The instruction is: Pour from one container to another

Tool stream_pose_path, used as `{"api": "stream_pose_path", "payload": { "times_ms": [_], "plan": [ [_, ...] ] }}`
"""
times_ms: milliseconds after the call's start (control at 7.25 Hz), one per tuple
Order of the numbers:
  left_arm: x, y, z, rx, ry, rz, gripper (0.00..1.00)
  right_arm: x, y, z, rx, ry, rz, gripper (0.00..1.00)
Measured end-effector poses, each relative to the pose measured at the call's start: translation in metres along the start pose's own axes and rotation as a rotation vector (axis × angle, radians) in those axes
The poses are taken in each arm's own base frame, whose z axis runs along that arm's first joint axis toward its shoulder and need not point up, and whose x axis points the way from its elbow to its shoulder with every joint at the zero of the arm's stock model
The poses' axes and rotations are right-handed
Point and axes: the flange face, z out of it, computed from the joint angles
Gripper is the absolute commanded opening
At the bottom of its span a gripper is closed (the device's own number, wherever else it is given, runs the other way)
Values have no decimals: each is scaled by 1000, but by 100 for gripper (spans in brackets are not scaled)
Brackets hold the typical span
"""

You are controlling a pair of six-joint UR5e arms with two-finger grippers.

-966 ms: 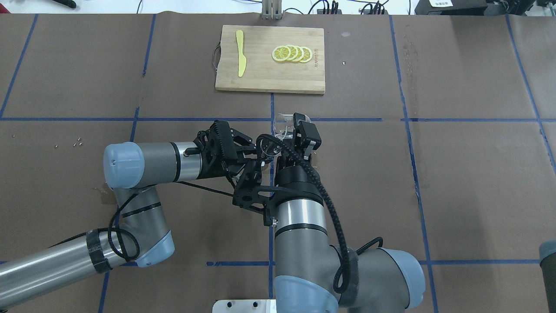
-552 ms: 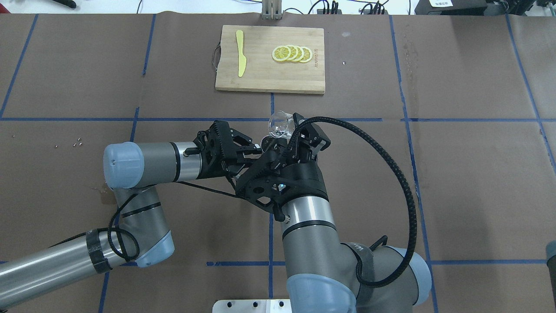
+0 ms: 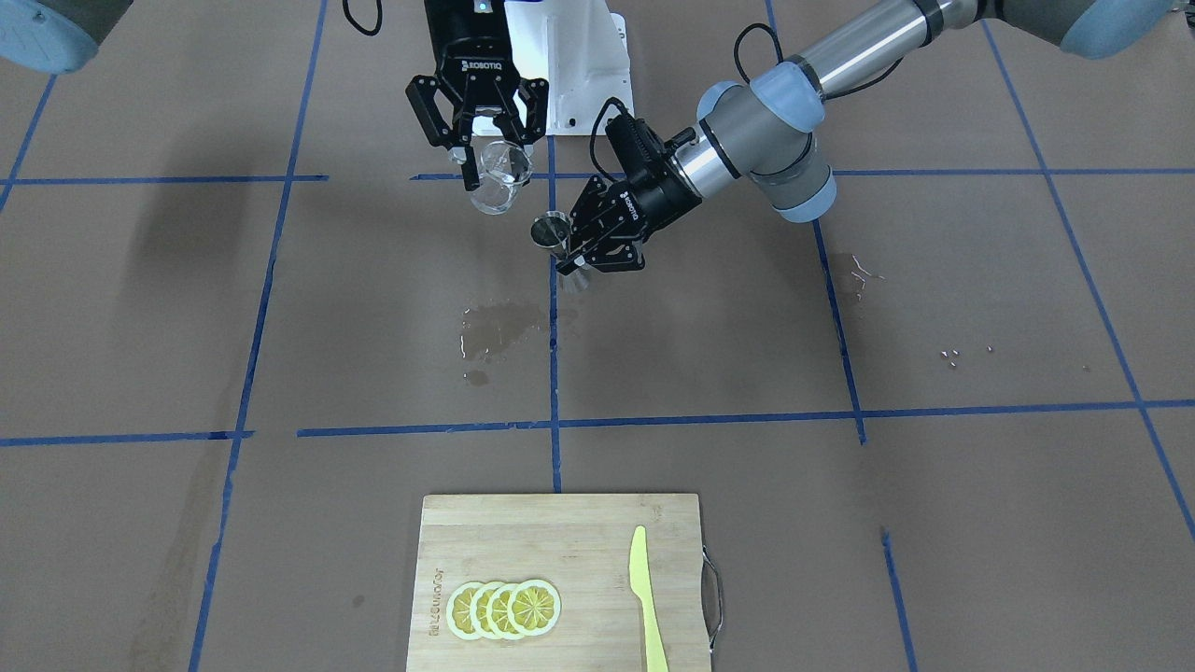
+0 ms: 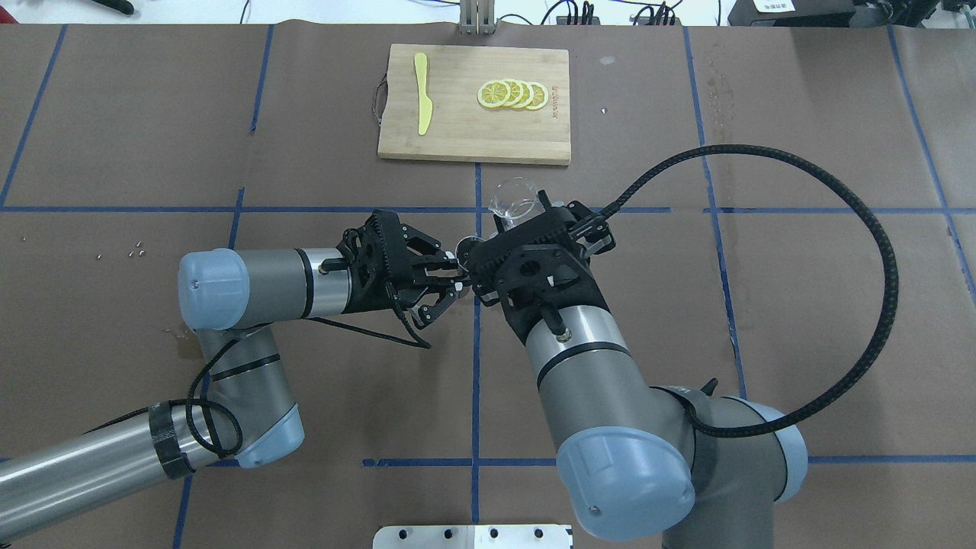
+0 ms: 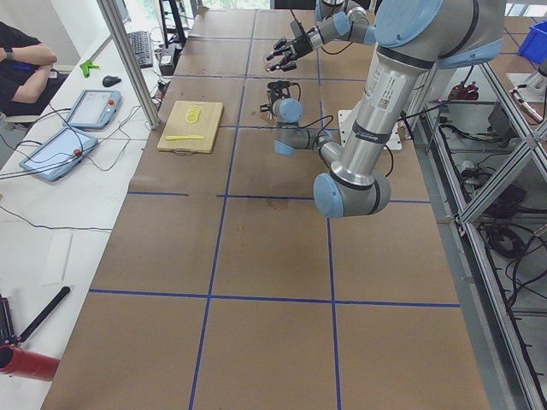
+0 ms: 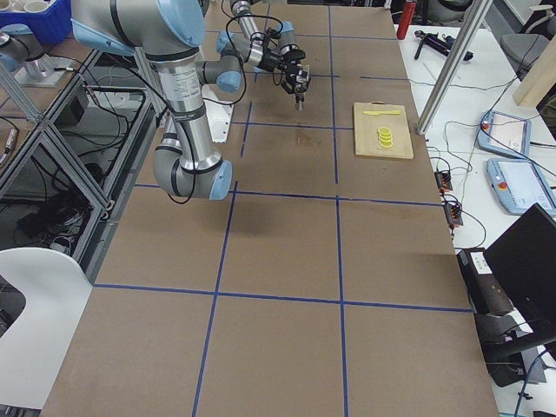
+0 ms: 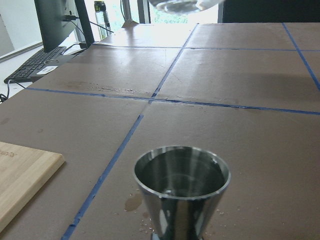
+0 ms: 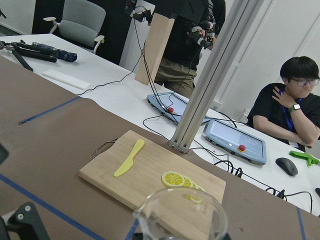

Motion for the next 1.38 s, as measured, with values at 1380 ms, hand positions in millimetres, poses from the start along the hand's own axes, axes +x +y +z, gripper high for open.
{"api": "stream_pose_path", "payload": {
  "times_ms": [1380],
  "plan": [
    [0,1,-1,-2,-1,1,0,138,178,34,-5,57,316,0]
  ]
}}
